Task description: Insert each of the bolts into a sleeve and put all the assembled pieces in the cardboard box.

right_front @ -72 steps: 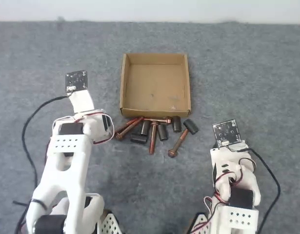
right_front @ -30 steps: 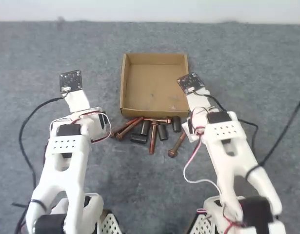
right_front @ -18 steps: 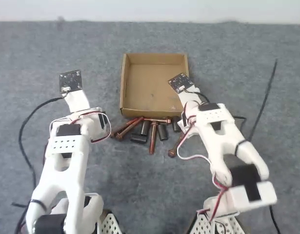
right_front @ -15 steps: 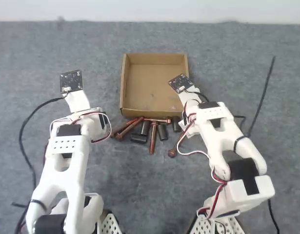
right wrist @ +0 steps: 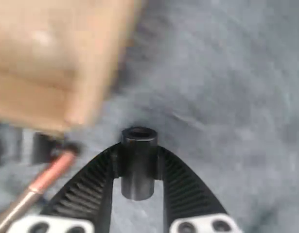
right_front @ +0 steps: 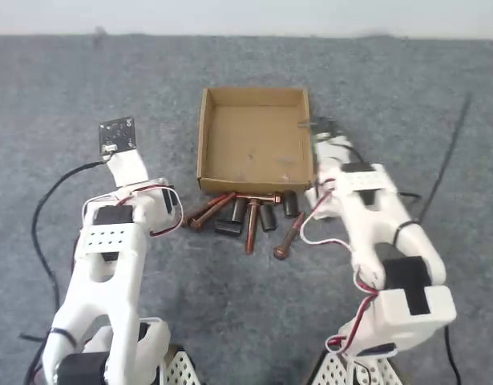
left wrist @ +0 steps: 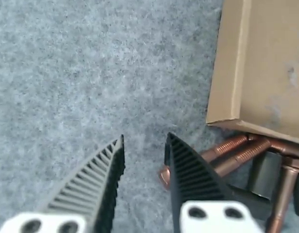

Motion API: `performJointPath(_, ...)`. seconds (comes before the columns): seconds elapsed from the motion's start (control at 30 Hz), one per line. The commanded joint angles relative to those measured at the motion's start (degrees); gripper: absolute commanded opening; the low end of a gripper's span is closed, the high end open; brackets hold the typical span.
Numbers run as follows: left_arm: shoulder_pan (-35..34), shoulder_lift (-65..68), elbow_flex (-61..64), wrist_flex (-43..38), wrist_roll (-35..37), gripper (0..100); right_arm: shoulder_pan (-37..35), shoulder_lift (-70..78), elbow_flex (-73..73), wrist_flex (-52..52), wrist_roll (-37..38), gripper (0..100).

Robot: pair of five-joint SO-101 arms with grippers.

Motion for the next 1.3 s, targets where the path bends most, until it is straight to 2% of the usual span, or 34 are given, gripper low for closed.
performJointPath(0.0, -0.26, -0.35, -0.13, -1.67, 0.18, 13, 5.58, -6.81, -2.46, 4.26, -8.18, 0.6)
performJointPath(0.2, -0.53, -0.88, -0.13, -1.41, 0.09, 13, 13.76, -11.38, 0.79, 6.20, -14.51, 0.6)
performJointPath(0.33, -0.53, -1.05, -2.42, 2.81, 0.18, 13, 14.46, -15.43, 6.24, 2.42, -14.51, 0.6)
performJointPath(0.47, 0.53, -1.05, -10.51, 13.54, 0.44, 13, 14.64, -17.98, 10.11, -2.95, -12.57, 0.6)
performJointPath(0.53, 3.69, -1.05, -16.31, 20.92, 0.35, 13, 14.73, -17.89, 10.55, -4.44, -11.60, 0.6)
performJointPath(0.7, 15.30, -0.70, -34.15, 39.91, 0.00, 13, 15.08, -16.40, 10.81, -6.64, -11.08, 0.6)
performJointPath(0.77, 21.19, -0.35, -39.16, 43.08, 0.00, 13, 14.99, -14.90, 10.46, -7.16, -10.99, 0.6)
performJointPath(0.97, 32.70, -0.35, -36.62, 34.73, 0.26, 13, 15.16, -12.09, 8.09, -6.73, -10.99, 0.6)
performJointPath(1.17, 43.25, -0.35, -21.76, 21.63, 0.09, 13, 15.16, -12.09, 8.09, -6.73, -10.99, 0.6)
performJointPath(1.27, 44.84, -0.35, -13.23, 12.40, 0.09, 13, 15.16, -12.09, 8.09, -6.73, -10.99, 0.6)
